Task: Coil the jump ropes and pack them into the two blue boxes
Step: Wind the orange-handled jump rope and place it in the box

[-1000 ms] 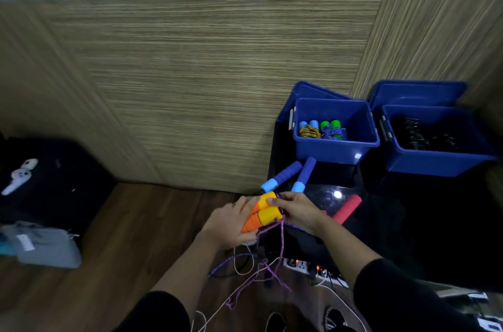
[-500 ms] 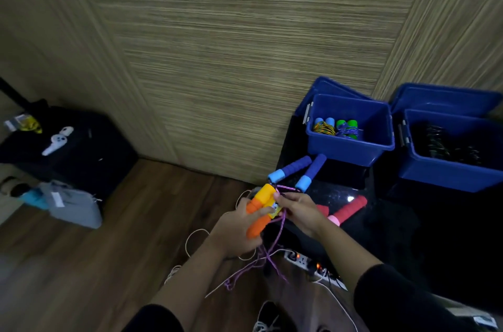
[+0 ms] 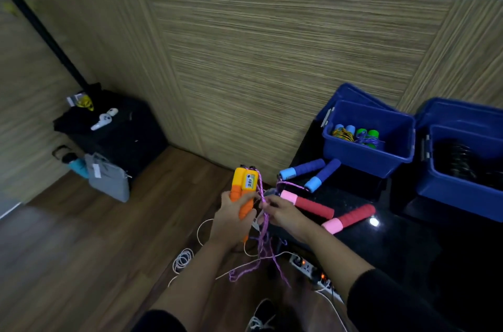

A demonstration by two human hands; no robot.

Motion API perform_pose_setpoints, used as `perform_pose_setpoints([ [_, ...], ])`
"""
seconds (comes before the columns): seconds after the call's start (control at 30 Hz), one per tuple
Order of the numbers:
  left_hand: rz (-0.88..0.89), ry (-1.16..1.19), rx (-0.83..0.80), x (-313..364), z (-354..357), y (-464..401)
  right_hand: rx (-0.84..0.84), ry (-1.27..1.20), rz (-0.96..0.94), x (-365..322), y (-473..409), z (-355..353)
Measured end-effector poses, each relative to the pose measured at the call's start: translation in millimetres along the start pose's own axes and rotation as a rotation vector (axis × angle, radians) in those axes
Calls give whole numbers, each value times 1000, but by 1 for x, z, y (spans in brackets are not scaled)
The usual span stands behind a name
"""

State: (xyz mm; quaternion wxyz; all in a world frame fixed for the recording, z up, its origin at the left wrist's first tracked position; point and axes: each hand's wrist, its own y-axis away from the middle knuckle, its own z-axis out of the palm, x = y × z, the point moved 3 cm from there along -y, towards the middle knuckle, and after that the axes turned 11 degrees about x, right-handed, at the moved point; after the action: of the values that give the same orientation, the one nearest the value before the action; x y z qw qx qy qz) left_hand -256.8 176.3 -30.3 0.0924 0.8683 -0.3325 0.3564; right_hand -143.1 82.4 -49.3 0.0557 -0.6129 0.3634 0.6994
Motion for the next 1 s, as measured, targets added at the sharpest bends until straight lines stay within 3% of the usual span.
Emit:
perform_pose_setpoints([
  [0.23, -125, 258, 191, 28, 8, -9, 22, 75, -138, -6, 9, -16],
  [0.33, -255, 520, 288, 45, 4, -22, -3, 144, -154, -7, 13, -30],
  [0.43, -417, 994, 213, 72, 12, -33, 7, 211, -158, -7, 17, -45],
  [0.5, -442, 1096, 149, 88, 21, -39, 46, 217, -162, -10, 19, -56],
  [0.67, -219, 829, 193, 106, 32, -45, 108, 282, -172, -21, 24, -91],
  [0.77, -72, 666, 178, 114, 28, -51, 104, 598, -252, -39, 31, -115],
  [0.9, 147, 270, 156, 105, 10, -78, 151, 787, -339, -64, 55, -155],
  [1.0, 306, -42, 45, 92, -5, -92, 161, 877, -382, -81, 82, -176],
])
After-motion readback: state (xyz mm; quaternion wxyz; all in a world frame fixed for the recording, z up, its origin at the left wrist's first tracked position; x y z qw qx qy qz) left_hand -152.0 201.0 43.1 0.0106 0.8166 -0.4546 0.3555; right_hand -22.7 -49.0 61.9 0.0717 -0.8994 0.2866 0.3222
